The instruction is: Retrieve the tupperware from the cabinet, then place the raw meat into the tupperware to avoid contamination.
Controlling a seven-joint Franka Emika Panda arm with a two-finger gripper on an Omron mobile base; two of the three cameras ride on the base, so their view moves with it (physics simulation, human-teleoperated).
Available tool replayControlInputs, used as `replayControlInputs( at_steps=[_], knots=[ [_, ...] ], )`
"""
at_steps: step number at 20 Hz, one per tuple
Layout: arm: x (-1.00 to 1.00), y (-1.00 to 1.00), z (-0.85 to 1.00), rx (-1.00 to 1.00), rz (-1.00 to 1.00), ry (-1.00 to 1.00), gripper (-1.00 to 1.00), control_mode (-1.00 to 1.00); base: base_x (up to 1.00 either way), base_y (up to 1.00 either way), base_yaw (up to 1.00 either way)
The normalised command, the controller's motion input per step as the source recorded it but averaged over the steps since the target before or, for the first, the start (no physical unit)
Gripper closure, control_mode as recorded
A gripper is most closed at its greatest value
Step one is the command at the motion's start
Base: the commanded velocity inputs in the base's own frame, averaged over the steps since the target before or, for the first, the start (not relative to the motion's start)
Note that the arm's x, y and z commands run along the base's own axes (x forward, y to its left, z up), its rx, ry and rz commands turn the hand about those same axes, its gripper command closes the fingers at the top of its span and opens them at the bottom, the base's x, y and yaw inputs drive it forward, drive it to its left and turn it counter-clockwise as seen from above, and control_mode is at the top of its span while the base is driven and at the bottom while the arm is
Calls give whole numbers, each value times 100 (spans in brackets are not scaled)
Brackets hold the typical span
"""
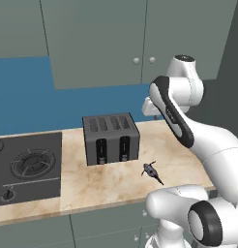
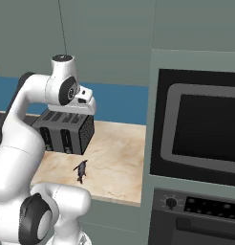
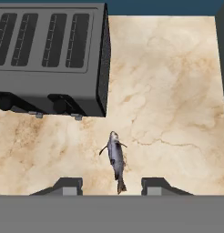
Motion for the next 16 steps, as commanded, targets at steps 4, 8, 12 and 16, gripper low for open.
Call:
replayControlInputs(
  at_steps=[4,8,12,16],
  knots=[
    [-1,0,0,0,0,0,-100,-100,0,0,0],
    [0,5,3,-1,0,-2,-100,-100,0,0,0],
    [-9,3,16,-7,0,-15,-100,-100,0,0,0],
    [-11,2,31,-5,-1,-18,-100,-100,0,0,0]
  ],
)
